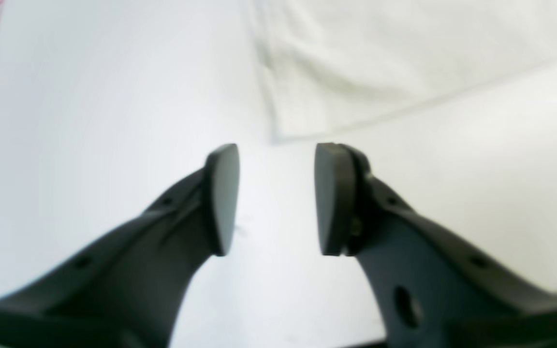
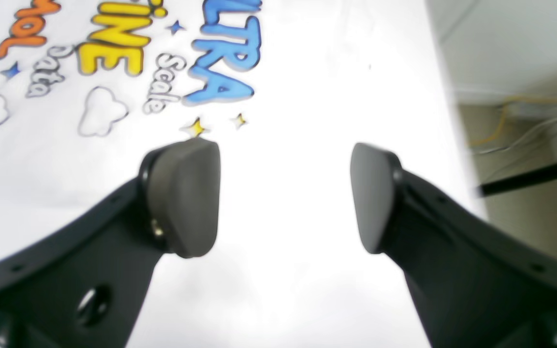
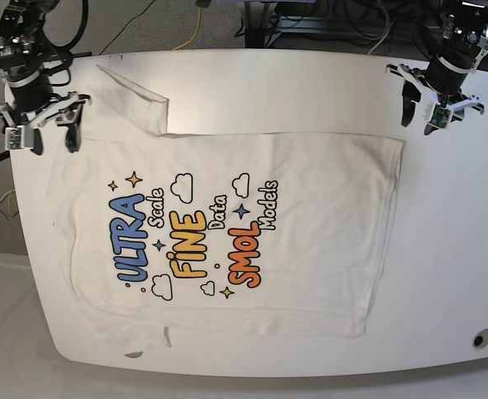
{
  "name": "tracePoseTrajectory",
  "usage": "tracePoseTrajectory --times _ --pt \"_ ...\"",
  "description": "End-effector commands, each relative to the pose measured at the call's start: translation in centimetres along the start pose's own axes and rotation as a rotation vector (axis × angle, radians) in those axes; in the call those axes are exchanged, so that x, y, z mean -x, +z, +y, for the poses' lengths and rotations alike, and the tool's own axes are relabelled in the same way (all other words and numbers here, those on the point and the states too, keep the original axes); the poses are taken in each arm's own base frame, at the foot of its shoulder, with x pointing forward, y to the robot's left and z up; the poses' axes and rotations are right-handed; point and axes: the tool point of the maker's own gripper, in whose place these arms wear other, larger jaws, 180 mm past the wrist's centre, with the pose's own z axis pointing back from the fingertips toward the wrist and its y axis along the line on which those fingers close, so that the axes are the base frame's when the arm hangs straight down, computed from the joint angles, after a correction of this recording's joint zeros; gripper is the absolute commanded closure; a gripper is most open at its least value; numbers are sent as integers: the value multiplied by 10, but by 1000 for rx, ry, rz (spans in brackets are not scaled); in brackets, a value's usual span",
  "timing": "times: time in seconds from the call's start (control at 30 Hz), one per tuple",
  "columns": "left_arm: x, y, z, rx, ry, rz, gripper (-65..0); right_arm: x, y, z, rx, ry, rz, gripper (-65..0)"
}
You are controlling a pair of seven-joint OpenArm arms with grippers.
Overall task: Fold the T-shirt properly
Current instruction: 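Position both open grippers at the shoulder edges beside the collar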
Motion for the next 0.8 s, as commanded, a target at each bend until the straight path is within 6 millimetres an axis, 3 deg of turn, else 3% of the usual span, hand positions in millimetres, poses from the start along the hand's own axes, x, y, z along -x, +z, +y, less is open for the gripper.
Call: tracePoseTrajectory --times 0.0,0.13,0.2,0.4,0.53,0.77 --pt "-14 3 2 5 -9 -56 -298 -11 3 -14 38 16 -18 -422" --pt "-17 3 -1 17 -14 -62 -319 0 3 -34 85 -3 28 -420" --pt "-17 4 1 12 -22 -56 -332 20 -2 -53 114 -35 85 -418" --pt "-15 3 0 17 -20 -43 -336 43 -13 -72 131 -69 159 -413" --pt "-11 2 -5 50 -10 -35 -338 60 -20 -83 134 -153 221 -418" --pt "-8 -1 -4 58 6 -26 -320 66 -35 -81 71 -229 264 -417"
